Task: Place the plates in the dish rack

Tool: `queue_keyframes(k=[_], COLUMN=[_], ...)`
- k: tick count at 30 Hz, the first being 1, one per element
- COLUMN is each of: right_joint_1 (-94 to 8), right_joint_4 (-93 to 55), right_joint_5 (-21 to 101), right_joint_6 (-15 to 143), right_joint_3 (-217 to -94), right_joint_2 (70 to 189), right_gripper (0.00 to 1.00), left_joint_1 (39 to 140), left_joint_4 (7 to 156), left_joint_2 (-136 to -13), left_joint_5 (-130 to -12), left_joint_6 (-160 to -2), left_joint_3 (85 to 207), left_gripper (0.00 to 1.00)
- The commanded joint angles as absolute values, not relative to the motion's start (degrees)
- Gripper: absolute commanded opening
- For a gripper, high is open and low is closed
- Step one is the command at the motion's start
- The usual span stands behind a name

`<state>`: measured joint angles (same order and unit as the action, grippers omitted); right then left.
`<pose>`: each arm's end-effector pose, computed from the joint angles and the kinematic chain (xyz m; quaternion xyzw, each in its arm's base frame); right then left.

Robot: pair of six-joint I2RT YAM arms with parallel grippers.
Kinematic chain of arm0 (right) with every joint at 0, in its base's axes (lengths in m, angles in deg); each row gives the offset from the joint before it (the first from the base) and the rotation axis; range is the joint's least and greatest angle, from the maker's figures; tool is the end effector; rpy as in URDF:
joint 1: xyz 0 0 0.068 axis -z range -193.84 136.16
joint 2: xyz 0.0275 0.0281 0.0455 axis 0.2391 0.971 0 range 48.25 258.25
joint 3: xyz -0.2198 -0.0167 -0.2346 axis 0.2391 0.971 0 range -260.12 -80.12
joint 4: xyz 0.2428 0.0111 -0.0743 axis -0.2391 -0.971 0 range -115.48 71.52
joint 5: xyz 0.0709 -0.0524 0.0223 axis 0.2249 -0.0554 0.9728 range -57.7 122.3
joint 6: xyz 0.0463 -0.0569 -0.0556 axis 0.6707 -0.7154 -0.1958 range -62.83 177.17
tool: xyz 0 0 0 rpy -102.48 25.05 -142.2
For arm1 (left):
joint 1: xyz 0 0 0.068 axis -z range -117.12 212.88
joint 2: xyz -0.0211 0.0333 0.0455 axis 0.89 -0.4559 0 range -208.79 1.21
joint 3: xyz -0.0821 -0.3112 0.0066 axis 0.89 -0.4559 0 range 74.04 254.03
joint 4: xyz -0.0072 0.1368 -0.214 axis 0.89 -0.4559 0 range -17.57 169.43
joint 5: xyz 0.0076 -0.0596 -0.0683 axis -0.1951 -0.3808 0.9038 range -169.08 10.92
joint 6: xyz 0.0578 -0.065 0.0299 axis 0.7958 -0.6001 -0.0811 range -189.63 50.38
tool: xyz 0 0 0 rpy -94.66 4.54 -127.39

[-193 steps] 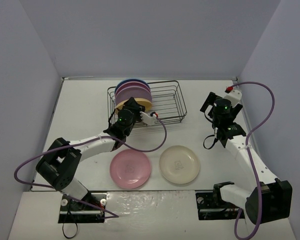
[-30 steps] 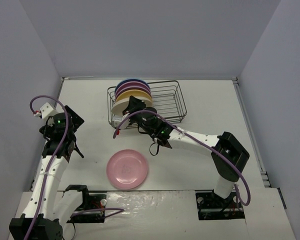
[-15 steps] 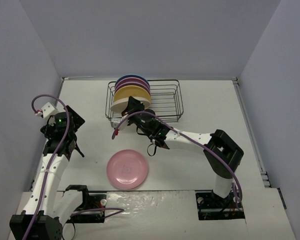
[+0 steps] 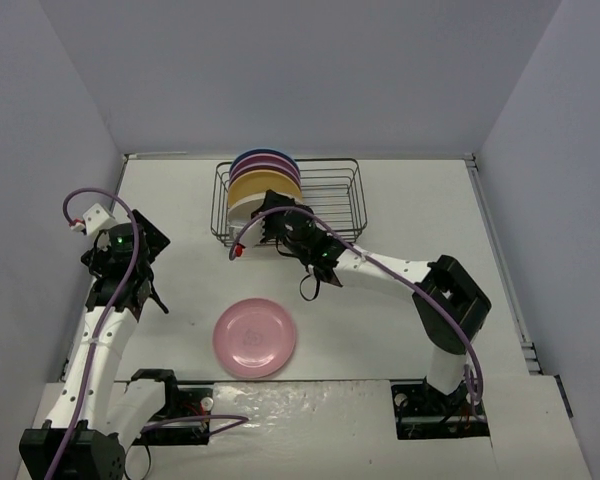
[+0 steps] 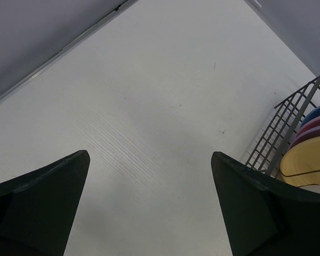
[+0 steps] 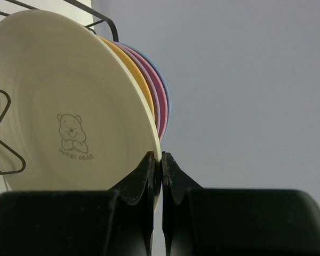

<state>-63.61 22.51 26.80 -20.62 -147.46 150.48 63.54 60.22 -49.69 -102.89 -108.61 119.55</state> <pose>0.3101 0.3544 0.3510 -0.5833 0.3270 -0.2109 0.7130 0.1998 0.0311 0.3328 -0.3755 0.7411 -0.0160 0.5563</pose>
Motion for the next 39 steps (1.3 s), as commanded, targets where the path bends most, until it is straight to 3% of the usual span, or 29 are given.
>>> queue_keyframes(k=[1, 13, 16, 19, 21, 24, 30, 35, 39], right_joint_1=[-61.76, -61.84, -62.25, -62.35, -62.42, -62.44, -62.52, -62.12, -60.91], right_joint_4=[25.97, 31.90, 31.97, 31.97, 32.03, 31.88, 28.54, 28.38, 29.72], right_joint_5=[29.77, 31.20, 29.83, 28.47, 27.42, 26.63, 29.58, 31.08, 28.77], right_joint_6=[-15.08, -11.09, -10.89, -10.13, -9.15, -6.37, 2.11, 14.55, 28.47], right_joint_3=[-152.15, -152.06, -152.18, -152.80, -153.77, -155.06, -156.66, -154.67, -151.05], right_joint_2=[150.51, 155.34, 155.70, 156.03, 156.02, 154.92, 149.46, 141.14, 132.62], right_gripper=[0.00, 0.05, 0.20, 0.54, 0.69, 0.78, 0.83, 0.89, 1.00], left_joint_1=[63.21, 63.23, 63.23, 63.20, 63.14, 63.23, 63.23, 63.23, 63.17], left_joint_4=[62.81, 62.38, 62.23, 62.20, 62.06, 61.19, 60.07, 56.66, 53.82], left_joint_2=[-49.11, -48.03, -47.54, -47.28, -47.15, -46.84, -45.82, -44.92, -43.80], left_joint_5=[-102.61, -99.90, -99.52, -98.29, -97.33, -96.73, -92.10, -88.41, -81.72], left_joint_6=[-107.95, -107.86, -107.93, -107.97, -108.03, -108.44, -110.33, -114.23, -116.25], left_joint_3=[120.99, 121.08, 120.97, 121.00, 121.19, 121.57, 121.94, 121.38, 119.93], left_gripper=[0.97, 0.97, 0.97, 0.97, 0.97, 0.97, 0.97, 0.97, 0.97])
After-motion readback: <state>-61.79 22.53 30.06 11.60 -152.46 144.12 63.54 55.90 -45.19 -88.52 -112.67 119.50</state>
